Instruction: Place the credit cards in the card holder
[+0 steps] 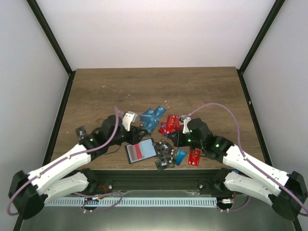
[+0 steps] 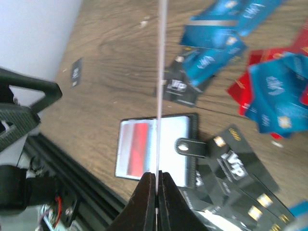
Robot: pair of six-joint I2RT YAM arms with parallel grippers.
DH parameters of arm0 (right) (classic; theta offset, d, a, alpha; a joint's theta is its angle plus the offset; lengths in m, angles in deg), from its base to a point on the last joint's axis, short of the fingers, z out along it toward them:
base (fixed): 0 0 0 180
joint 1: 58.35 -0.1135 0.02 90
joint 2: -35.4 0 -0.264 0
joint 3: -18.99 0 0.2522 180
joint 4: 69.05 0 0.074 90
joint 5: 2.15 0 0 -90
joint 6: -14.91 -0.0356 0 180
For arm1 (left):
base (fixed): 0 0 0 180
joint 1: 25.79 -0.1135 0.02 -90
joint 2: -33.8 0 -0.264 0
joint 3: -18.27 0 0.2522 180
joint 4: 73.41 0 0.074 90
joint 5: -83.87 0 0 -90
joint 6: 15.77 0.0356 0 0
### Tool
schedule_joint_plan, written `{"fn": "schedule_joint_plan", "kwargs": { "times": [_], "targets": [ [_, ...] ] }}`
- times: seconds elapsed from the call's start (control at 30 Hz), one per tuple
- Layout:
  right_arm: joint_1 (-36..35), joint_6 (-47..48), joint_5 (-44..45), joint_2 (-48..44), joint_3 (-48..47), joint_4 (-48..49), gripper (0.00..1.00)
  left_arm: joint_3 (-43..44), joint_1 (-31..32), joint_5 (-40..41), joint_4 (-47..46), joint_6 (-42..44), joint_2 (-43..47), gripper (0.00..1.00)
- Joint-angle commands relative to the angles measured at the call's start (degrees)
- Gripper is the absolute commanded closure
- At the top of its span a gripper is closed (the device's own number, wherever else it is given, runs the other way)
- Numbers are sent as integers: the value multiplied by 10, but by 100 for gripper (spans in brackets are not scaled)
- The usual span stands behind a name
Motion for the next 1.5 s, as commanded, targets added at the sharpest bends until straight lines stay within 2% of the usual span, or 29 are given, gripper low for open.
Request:
{"fn": "schedule_joint_plan", "kwargs": {
  "times": [0.0, 0.2, 0.33, 0.53, 0.8, 1.13, 1.2, 1.3, 1.37, 1.4, 1.43, 1.47],
  "targets": [
    [4, 113, -123, 15, -13, 119, 99, -5, -5, 11, 56, -21, 95, 50],
    [4, 159, -276, 29, 3, 207, 99, -9, -6, -41, 64, -41, 183, 47],
    [4, 166, -361, 32, 17, 259, 99, -29, -6, -108, 19, -59, 224, 46],
    [0, 154, -444, 25, 43, 332, 99, -48, -6, -167, -37, -82, 244, 46],
    [-14, 151, -486, 31, 42, 352, 99, -77, -6, -234, -120, -105, 250, 55],
    [-30, 160, -493, 54, 30, 348, 99, -90, -5, -279, -174, -117, 228, 69],
    [-31, 162, -494, 57, 29, 348, 99, -91, -5, -280, -177, -116, 223, 76],
    [-31, 163, -492, 60, 28, 347, 99, -94, -5, -280, -178, -114, 216, 95],
    [-31, 164, -480, 61, 25, 339, 99, -99, -5, -277, -177, -116, 217, 96],
    [-30, 166, -472, 61, 22, 333, 97, -101, -5, -270, -174, -117, 218, 96],
    [-31, 168, -453, 62, 18, 320, 90, -101, -5, -256, -165, -117, 221, 96],
    [-31, 169, -427, 64, 14, 304, 78, -99, -5, -232, -143, -115, 223, 96]
  ]
}}
